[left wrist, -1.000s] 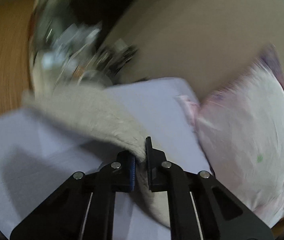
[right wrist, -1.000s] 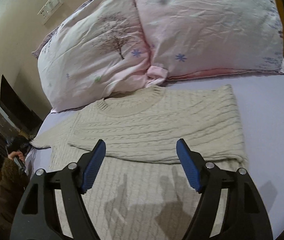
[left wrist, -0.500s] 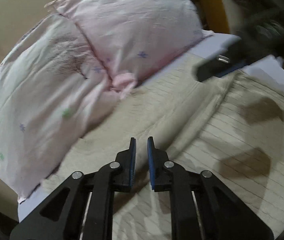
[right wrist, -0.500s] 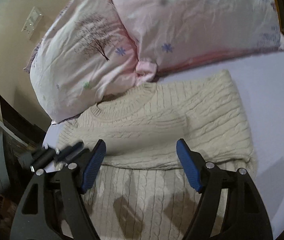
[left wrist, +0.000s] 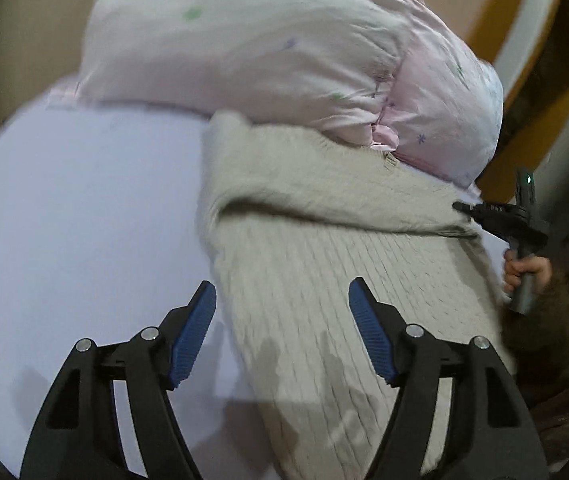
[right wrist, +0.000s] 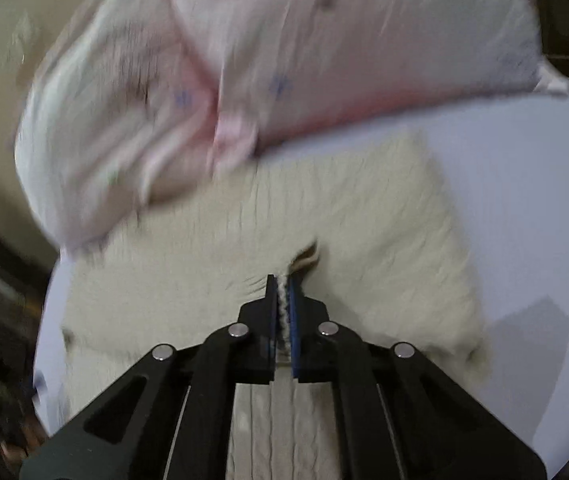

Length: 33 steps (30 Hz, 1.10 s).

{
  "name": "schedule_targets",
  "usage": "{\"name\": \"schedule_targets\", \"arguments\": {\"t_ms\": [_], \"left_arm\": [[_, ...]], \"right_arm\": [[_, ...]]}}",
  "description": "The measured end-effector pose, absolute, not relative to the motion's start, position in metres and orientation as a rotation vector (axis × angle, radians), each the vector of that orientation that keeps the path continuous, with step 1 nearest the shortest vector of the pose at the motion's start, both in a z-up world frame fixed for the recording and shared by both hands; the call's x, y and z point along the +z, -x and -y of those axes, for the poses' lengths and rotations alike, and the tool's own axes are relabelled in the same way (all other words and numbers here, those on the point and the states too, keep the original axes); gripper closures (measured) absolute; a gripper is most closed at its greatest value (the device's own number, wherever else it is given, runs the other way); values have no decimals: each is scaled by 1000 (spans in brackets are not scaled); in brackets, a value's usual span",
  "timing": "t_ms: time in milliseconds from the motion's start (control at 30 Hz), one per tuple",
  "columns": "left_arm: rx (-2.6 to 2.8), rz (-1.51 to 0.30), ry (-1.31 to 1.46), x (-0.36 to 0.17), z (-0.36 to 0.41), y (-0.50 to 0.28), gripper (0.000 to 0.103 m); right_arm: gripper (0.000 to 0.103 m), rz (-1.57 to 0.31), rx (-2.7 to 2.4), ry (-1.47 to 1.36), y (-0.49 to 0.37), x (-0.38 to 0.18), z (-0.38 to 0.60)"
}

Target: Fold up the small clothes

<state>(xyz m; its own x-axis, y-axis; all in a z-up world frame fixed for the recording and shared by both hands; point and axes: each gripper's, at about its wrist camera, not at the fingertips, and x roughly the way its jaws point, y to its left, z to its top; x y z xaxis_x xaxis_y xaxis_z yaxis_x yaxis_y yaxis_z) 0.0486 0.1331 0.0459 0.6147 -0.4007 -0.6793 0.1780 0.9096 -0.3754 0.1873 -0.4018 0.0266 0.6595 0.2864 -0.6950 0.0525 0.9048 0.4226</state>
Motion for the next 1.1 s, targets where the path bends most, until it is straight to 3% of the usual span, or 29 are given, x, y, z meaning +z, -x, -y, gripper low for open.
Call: {"name": "schedule_targets", "arguments": {"t_ms": [67,133,200,267,433,567,700,767,800,867,900,933,1100], "left_arm": [[-351,-871,324,37,-137,-38,33],[-360,-896,325,30,-135,-31,33],[-365,-918,312,24,-131,-23,33],[-367,-932,307,20,-129,-16,33],[-367,-935,309,14,-129,9,32],[-363,-915,261,14,-120,30,32],[-369,-909,211,14,-108,46,33],[-373,-912,186,14,-102,53,41],[-377,-919,177,14,-99,55,51],[-388,-940,191,12,-97,58,70],[-391,-949,197,11,-97,57,86],[-402,-965,207,9,-97,57,93],[-447,-964,192,17,-93,49,94]], "right_arm": [[96,-826,64,-414,-192,34,413],[86,-872,72,-446,-188,32,418],[51,-887,86,-445,-170,33,420],[47,-879,96,-418,-137,35,426],[51,-957,78,-464,-56,15,460],[61,-964,76,-522,-3,-3,477],[79,-962,204,-611,33,-14,475],[83,-970,296,-657,45,-21,468],[90,-972,333,-677,50,-24,466],[93,-994,424,-721,55,-32,458],[95,-990,448,-736,55,-33,456],[95,-977,478,-758,54,-32,455],[96,-837,594,-848,41,-7,458]]}}
